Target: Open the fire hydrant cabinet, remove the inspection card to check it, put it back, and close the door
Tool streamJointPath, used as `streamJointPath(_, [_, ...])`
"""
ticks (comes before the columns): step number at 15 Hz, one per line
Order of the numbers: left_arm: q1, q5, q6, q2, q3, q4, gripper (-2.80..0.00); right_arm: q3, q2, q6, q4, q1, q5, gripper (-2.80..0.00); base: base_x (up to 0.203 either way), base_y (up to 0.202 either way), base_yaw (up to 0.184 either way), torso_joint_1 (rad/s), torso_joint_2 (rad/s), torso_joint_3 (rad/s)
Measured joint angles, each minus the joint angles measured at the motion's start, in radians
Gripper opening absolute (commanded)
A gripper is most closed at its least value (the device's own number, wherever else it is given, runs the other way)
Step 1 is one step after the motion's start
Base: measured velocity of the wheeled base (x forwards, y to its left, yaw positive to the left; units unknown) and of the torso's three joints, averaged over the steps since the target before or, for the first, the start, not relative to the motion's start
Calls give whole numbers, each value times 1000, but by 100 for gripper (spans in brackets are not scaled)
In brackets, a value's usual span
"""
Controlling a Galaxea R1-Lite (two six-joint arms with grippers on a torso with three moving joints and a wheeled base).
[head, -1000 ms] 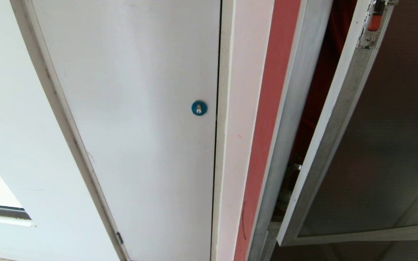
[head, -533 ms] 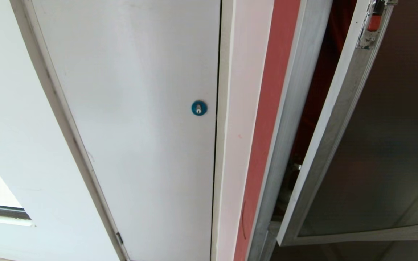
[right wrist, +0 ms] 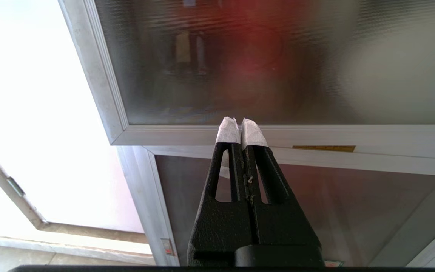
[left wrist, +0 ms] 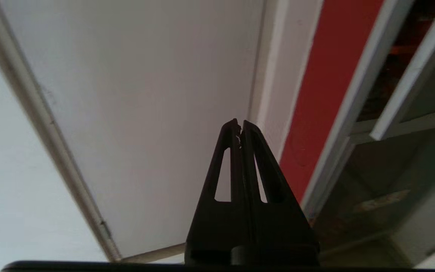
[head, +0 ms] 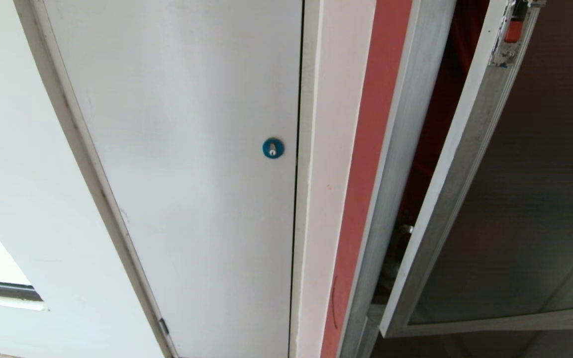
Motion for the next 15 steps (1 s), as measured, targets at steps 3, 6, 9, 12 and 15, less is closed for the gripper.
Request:
streamJointPath(3, [-5, -185, -18, 143, -115, -1, -280, 0, 0, 0, 0, 0, 0, -280, 0, 0, 0, 0, 0, 0])
streamJointPath(6, [-56, -310, -18, 292, -192, -3, -280, 0, 0, 0, 0, 0, 0, -280, 0, 0, 0, 0, 0, 0])
streamJointPath(9, [-188, -333, -16, 440, -263, -6, -280, 0, 0, 0, 0, 0, 0, -280, 0, 0, 0, 0, 0, 0])
streamJointPath(12, [-302, -337, -16, 579, -344, -8, -280, 0, 0, 0, 0, 0, 0, -280, 0, 0, 0, 0, 0, 0])
streamJointPath(15, [-393, -337, -18, 697, -417, -20, -280, 0, 0, 0, 0, 0, -1, -280, 0, 0, 0, 0, 0, 0])
